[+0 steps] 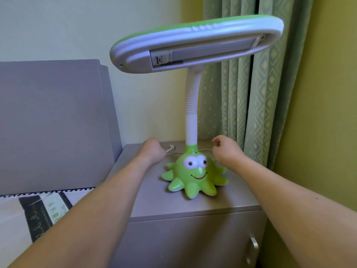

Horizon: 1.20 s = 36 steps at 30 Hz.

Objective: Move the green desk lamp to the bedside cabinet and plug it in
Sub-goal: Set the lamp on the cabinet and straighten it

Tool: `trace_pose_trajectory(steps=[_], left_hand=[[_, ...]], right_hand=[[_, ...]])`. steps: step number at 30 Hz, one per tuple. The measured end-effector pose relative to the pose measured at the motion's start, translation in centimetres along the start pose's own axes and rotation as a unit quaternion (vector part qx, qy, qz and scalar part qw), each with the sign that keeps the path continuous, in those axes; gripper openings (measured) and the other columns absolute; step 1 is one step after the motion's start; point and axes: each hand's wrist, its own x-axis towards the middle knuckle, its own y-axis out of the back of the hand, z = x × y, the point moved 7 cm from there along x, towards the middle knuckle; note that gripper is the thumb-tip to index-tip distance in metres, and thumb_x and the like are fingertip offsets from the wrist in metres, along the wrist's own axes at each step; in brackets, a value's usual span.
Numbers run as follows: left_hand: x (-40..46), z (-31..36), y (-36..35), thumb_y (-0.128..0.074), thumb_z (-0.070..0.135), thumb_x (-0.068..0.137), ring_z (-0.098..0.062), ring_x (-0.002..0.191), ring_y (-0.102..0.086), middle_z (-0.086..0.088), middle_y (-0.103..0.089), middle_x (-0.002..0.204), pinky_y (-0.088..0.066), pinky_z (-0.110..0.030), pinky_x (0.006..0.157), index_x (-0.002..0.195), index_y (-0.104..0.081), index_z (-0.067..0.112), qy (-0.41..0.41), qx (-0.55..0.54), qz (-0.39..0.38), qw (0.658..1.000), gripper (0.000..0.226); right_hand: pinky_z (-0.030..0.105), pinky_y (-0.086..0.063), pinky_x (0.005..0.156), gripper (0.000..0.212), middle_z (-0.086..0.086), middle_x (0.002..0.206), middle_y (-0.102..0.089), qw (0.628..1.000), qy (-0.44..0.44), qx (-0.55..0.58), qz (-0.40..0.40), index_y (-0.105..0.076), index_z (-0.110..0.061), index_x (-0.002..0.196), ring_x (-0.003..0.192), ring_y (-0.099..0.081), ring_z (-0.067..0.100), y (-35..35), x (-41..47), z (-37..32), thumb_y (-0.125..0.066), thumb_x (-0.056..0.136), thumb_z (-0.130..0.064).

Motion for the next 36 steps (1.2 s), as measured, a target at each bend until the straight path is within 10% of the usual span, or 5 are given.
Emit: trace_pose_trajectory(steps=[16,28,33,36], left_hand=[[4.0,4.8,2.4,-0.055,0.009,0.091,-0.009,0.064,-0.042,0.002,-0.054,0.075,-0.035,-0.021,0.058,0.087,-0.065,0.013,-0.183,-0.115,-0.042,0.975,0.011],[4.4,6.6,0.4,-0.058,0.010,0.089,-0.016,0.069,-0.048,0.001,-0.057,0.073,-0.039,-0.020,0.056,0.084,-0.063,0.017,-0.175,-0.170,-0.075,0.967,0.010],[3.3,5.7,1.7,-0.052,0.024,0.091,-0.029,0.108,-0.054,-0.008,-0.062,0.113,-0.045,-0.039,0.094,0.108,-0.061,0.014,-0.126,-0.088,0.062,0.986,0.022],[0.5,5.6,2.3,-0.052,0.025,0.091,-0.034,0.117,-0.048,-0.011,-0.056,0.124,-0.041,-0.044,0.100,0.120,-0.055,0.012,-0.142,-0.038,0.112,0.983,0.032]], right_hand=[[0.034,-0.037,0.106,0.051,0.010,0.143,-0.048,0.990,0.112,-0.078,-0.015,-0.041,-0.020,0.141,0.131,-0.045,0.025,1.1,5.2,-2.8,-0.051,0.092,-0.011],[0.027,-0.039,0.076,0.022,0.003,0.098,-0.059,0.984,0.133,-0.090,-0.084,-0.062,-0.013,0.109,0.090,-0.053,0.019,-1.0,6.5,-3.6,-0.059,0.091,-0.023],[0.028,-0.039,0.065,0.018,0.002,0.085,-0.063,0.994,0.077,0.069,0.028,-0.063,-0.012,0.097,0.080,-0.056,0.018,1.3,5.3,-2.0,-0.058,0.091,-0.029],[0.025,-0.046,0.061,0.017,0.006,0.069,-0.063,0.937,-0.009,0.333,0.108,-0.061,-0.012,0.079,0.066,-0.058,0.019,2.3,3.1,0.0,-0.063,0.088,-0.026]])
